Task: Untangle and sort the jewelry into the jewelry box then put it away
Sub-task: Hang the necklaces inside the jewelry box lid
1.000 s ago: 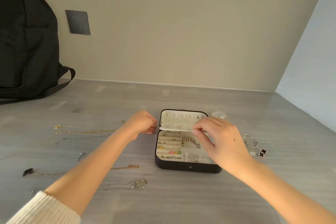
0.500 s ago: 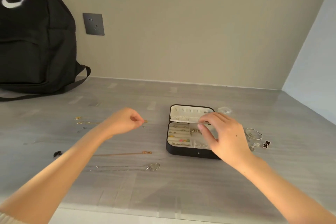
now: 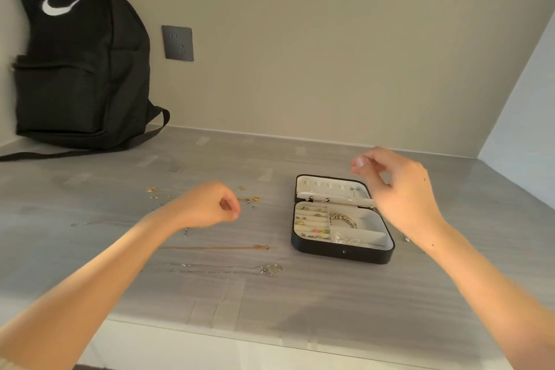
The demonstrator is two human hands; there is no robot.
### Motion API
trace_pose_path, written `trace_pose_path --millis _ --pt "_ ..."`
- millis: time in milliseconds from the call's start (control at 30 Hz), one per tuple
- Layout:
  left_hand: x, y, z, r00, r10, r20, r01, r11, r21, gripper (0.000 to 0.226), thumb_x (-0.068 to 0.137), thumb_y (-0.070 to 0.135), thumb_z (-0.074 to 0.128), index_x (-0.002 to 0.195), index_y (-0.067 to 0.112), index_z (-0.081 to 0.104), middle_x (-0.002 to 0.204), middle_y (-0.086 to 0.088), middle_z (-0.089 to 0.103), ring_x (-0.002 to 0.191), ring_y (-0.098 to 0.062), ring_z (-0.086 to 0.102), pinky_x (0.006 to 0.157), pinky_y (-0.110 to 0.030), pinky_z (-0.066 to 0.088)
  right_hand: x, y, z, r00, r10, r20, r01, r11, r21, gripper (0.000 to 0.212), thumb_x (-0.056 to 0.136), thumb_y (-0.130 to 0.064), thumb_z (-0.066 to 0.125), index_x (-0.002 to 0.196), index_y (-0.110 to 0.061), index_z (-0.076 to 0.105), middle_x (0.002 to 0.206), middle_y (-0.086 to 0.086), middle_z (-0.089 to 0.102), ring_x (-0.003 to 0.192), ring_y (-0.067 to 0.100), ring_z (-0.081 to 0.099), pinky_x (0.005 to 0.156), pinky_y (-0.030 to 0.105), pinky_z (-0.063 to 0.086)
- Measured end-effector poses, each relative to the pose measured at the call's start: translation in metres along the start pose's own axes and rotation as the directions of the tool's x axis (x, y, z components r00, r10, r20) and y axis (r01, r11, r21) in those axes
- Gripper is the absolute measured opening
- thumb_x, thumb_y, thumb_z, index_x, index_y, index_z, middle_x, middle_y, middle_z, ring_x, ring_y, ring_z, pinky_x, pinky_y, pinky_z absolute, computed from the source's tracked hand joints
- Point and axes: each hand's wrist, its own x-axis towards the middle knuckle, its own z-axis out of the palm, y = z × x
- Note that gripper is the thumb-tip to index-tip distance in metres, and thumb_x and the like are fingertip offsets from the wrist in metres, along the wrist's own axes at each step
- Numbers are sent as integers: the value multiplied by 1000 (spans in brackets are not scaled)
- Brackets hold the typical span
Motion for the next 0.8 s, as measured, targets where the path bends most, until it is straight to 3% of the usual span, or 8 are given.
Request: trace_pose_path --millis 100,200,333,400,500,667,800 --pt "-7 -4 7 999 10 48 -12 999 42 9 84 14 64 88 14 72 71 17 61 61 10 55 58 -3 38 -17 -35 19 977 -190 100 188 982 24 23 88 -30 51 80 -19 69 75 -8 69 67 10 57 65 27 44" --pt "-15 -11 18 997 18 77 -23 998 63 8 83 12 64 83 16 71 65 21 57 56 17 51 54 -3 36 -32 -54 45 919 -265 293 268 963 28 23 88 -30 49 81 -19 67 77 -8 67 71 15 59 66 28 44" --pt "-21 -16 26 997 66 38 -69 994 80 8 82 13 66 90 13 69 79 8 63 61 7 51 57 -5 37 -41 -54 84 802 -148 579 278 950 -143 22 96 -27 45 104 -18 63 105 -1 65 98 24 58 79 31 41" --pt "-22 -15 28 995 94 26 -95 993 73 10 82 13 67 91 10 68 88 0 66 66 1 51 60 -6 36 -41 -56 99 757 -56 652 281 927 -248 25 97 -27 43 111 -15 60 112 4 61 104 28 56 83 34 43" --pt "-23 -16 31 992 123 -5 -122 987 103 10 83 15 66 91 9 67 91 -3 65 72 -6 50 59 -6 33 -37 -61 114 734 18 679 300 888 -348 27 96 -27 46 116 -13 58 117 8 59 107 32 56 84 35 45" --pt "-21 -19 37 989 145 7 -144 976 161 15 89 18 59 98 7 64 90 1 50 80 -11 45 59 -8 30 -36 -74 122 664 104 741 395 792 -465 17 89 -7 56 105 -7 62 111 12 62 101 34 60 66 29 35" --pt "-21 -21 38 993 113 20 -114 983 142 17 92 20 55 102 8 61 90 6 46 84 -11 44 65 -18 30 -36 -74 124 666 117 736 343 829 -442 21 86 1 55 104 -6 62 110 13 62 100 33 60 66 29 36"
